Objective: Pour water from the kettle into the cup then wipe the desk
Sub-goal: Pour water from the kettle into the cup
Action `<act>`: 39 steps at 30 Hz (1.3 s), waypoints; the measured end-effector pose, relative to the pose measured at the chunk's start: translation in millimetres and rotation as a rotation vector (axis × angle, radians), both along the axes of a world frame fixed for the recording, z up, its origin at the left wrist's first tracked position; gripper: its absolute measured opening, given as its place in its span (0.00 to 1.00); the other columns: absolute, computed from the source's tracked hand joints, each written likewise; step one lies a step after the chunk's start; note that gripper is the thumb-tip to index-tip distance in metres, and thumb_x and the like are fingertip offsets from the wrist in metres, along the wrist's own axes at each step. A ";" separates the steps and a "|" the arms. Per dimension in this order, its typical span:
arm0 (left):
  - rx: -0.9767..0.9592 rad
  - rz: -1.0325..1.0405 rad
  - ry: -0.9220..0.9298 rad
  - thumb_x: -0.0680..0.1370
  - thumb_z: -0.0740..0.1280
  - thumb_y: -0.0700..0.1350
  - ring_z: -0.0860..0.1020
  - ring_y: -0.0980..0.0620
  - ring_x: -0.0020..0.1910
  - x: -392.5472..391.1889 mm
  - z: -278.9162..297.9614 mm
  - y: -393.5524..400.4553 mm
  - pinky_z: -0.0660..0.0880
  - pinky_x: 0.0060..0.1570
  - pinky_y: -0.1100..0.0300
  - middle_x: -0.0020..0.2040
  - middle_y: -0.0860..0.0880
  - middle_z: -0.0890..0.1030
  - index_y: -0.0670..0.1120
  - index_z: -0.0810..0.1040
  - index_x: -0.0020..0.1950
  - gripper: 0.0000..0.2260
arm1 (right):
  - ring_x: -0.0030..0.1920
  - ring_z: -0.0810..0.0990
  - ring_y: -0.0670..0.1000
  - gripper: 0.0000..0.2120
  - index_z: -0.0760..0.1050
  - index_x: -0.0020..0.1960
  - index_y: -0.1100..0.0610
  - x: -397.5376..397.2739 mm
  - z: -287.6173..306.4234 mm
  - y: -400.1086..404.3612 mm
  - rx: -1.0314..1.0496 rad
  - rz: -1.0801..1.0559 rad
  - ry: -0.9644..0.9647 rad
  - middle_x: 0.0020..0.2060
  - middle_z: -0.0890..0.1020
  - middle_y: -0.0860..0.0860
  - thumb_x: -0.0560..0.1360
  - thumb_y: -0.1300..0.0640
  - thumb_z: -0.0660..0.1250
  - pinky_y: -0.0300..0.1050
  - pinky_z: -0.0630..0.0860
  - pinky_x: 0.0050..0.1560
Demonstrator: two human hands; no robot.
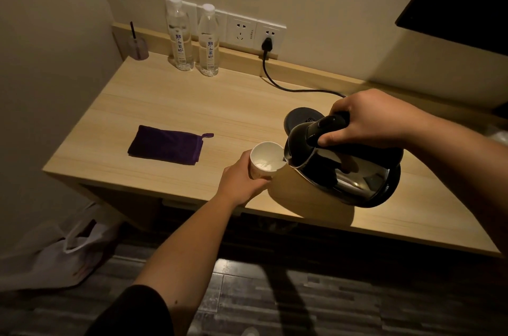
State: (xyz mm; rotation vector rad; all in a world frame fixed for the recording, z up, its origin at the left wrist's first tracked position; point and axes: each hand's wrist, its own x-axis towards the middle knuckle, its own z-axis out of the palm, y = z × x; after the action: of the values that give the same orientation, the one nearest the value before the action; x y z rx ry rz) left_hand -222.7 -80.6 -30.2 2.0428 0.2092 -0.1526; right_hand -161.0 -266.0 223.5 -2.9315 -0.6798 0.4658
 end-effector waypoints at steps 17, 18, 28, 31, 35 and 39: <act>-0.019 -0.009 -0.024 0.69 0.75 0.52 0.74 0.49 0.60 -0.6 1.7 1.0 0.74 0.59 0.52 0.63 0.51 0.76 0.55 0.63 0.72 0.35 | 0.38 0.76 0.46 0.20 0.79 0.52 0.55 0.0 9.7 9.2 -0.039 0.022 -0.011 0.37 0.79 0.49 0.68 0.41 0.71 0.37 0.72 0.33; -0.018 -0.010 -0.024 0.69 0.75 0.52 0.74 0.49 0.60 -0.6 2.0 1.0 0.74 0.59 0.52 0.63 0.51 0.76 0.55 0.63 0.72 0.35 | 0.38 0.76 0.46 0.20 0.79 0.52 0.55 0.1 10.1 9.4 -0.043 0.024 -0.008 0.37 0.79 0.49 0.68 0.41 0.71 0.37 0.72 0.33; -0.009 -0.011 -0.027 0.68 0.76 0.54 0.74 0.49 0.60 0.2 -0.1 1.4 0.74 0.58 0.54 0.63 0.52 0.76 0.55 0.62 0.71 0.35 | 0.37 0.77 0.46 0.19 0.79 0.51 0.54 1.4 11.7 8.9 -0.069 0.038 -0.004 0.37 0.79 0.48 0.69 0.41 0.71 0.37 0.71 0.32; -0.006 -0.014 -0.029 0.68 0.76 0.54 0.74 0.49 0.61 0.4 -0.7 1.7 0.74 0.59 0.52 0.63 0.51 0.76 0.55 0.62 0.71 0.36 | 0.37 0.76 0.45 0.19 0.79 0.51 0.54 1.1 12.7 9.1 -0.077 0.038 -0.007 0.37 0.79 0.48 0.69 0.41 0.71 0.37 0.70 0.31; -0.006 -0.015 -0.025 0.69 0.76 0.54 0.74 0.49 0.61 -0.1 -1.2 1.6 0.74 0.59 0.51 0.63 0.51 0.76 0.55 0.62 0.71 0.36 | 0.37 0.76 0.45 0.19 0.78 0.51 0.53 0.5 13.4 9.5 -0.076 0.039 -0.005 0.36 0.79 0.48 0.69 0.41 0.71 0.37 0.69 0.31; -0.007 -0.019 -0.021 0.69 0.75 0.54 0.74 0.49 0.61 0.2 -2.1 1.9 0.74 0.60 0.51 0.64 0.51 0.75 0.55 0.62 0.72 0.36 | 0.38 0.77 0.47 0.19 0.79 0.52 0.54 0.7 13.3 10.2 -0.076 0.039 0.003 0.38 0.79 0.49 0.69 0.41 0.71 0.37 0.71 0.32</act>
State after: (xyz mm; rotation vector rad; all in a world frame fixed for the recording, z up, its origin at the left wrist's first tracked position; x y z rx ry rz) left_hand -222.4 -78.7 -32.3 2.0387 0.1756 -0.1432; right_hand -160.3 -255.7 236.7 -2.9920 -0.7366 0.5114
